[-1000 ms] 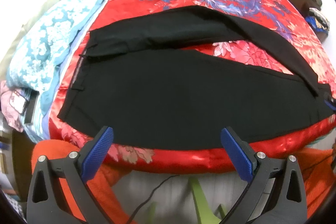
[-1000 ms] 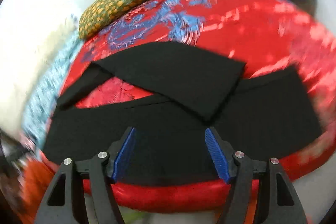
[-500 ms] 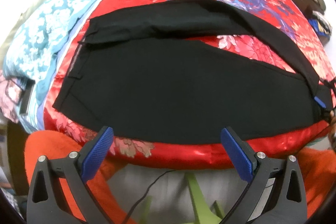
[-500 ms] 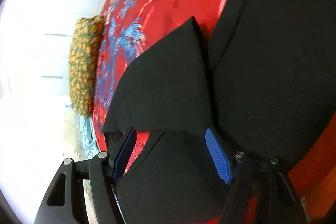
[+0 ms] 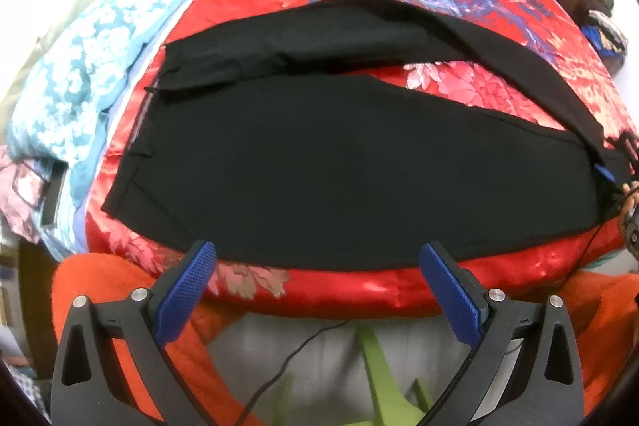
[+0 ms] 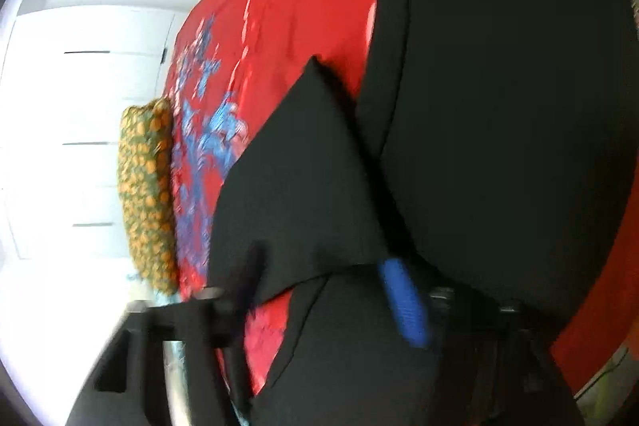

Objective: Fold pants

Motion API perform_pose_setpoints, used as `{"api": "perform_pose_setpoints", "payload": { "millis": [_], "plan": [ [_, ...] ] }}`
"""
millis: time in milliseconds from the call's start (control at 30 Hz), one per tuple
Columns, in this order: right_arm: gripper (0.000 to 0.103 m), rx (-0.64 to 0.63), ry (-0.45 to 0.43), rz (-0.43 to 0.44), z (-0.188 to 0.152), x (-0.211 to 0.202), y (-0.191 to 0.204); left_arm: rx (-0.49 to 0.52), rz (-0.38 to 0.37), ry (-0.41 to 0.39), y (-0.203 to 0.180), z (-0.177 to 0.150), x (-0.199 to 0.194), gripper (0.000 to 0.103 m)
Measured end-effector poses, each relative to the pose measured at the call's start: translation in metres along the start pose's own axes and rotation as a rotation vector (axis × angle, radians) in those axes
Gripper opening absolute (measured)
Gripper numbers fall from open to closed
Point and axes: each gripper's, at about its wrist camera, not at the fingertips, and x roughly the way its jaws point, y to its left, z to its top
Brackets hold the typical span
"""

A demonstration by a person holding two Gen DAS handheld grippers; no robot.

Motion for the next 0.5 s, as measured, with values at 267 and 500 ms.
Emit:
{"api": "perform_pose_setpoints", "payload": {
  "millis": [267,500],
  "plan": [
    [0.01,-0.301,-0.093,0.025,0.001,-0.041,0.048,0.041,-0.028,0.058,0.006,0.023,0.032,0.102],
    [0.01,-0.513,-0.118,0.107,-0.013,-0.078,0.091,-0.018,-0.267,0.169,0.017,0.145,0.106,0.102]
  ]
}}
